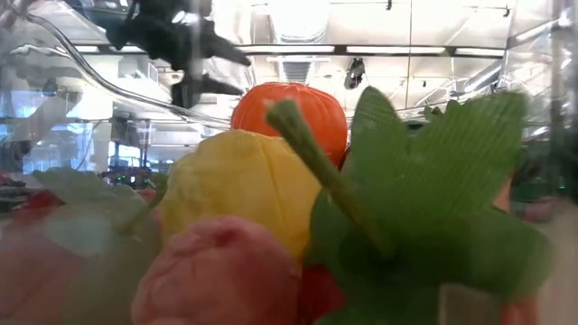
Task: Pick and placing Produce into tupperware
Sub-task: Put the red cherry into the transparent basket
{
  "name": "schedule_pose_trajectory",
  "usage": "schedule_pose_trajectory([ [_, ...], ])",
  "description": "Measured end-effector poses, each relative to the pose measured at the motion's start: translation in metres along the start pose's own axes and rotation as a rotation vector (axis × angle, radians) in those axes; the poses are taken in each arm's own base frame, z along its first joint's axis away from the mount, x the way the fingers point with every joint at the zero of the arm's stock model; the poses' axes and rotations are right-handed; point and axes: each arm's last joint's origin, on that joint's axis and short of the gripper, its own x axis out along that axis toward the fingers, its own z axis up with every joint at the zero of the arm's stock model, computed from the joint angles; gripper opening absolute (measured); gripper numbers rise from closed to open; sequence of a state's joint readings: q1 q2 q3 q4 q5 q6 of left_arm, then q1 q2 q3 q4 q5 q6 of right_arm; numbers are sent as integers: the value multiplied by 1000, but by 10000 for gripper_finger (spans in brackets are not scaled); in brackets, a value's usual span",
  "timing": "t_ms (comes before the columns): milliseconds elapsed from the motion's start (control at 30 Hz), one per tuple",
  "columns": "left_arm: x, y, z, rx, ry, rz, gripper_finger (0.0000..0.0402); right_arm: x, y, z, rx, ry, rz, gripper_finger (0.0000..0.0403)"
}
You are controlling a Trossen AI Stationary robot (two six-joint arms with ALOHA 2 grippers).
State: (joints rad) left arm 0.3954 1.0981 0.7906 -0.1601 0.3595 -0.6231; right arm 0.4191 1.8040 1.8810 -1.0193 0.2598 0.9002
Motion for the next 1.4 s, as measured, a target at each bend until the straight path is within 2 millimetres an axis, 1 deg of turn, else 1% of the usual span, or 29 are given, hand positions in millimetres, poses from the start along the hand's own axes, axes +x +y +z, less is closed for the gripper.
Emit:
schedule_pose_trajectory([
  [100, 7, -3, 8, 60, -76, -49, 225, -27, -8, 8, 7, -98, -172, 322],
  [167, 13, -4, 14, 192, -122, -78, 225, -45, -14, 14, 7, -159, -263, 322],
  [267, 27, -1, 17, 415, -108, -63, 225, -70, -21, 20, 19, -212, -345, 320],
  [300, 34, 2, 17, 467, -93, -53, 225, -76, -23, 21, 27, -217, -360, 320],
  [367, 47, 7, 19, 512, -58, -37, 225, -86, -27, 21, 53, -220, -383, 320],
  [533, 93, 36, 23, 513, 60, 39, 225, -97, -29, 24, 113, -256, -354, 321],
  [667, 127, 56, 28, 464, 164, 197, 225, -103, -32, 25, 163, -291, -353, 318],
  [767, 149, 64, 34, 495, 226, 241, 225, -107, -34, 25, 183, -319, -356, 319],
  [867, 166, 65, 41, 522, 256, 245, 225, -112, -36, 27, 204, -354, -359, 319],
  [1000, 180, 63, 54, 519, 285, 300, 225, -115, -38, 28, 219, -381, -365, 316],
  [1200, 187, 52, 82, 569, 358, 445, 225, -115, -40, 30, 227, -403, -378, 318],
  [1400, 204, 52, 92, 549, 473, 457, 225, -116, -41, 31, 224, -442, -402, 313],
])
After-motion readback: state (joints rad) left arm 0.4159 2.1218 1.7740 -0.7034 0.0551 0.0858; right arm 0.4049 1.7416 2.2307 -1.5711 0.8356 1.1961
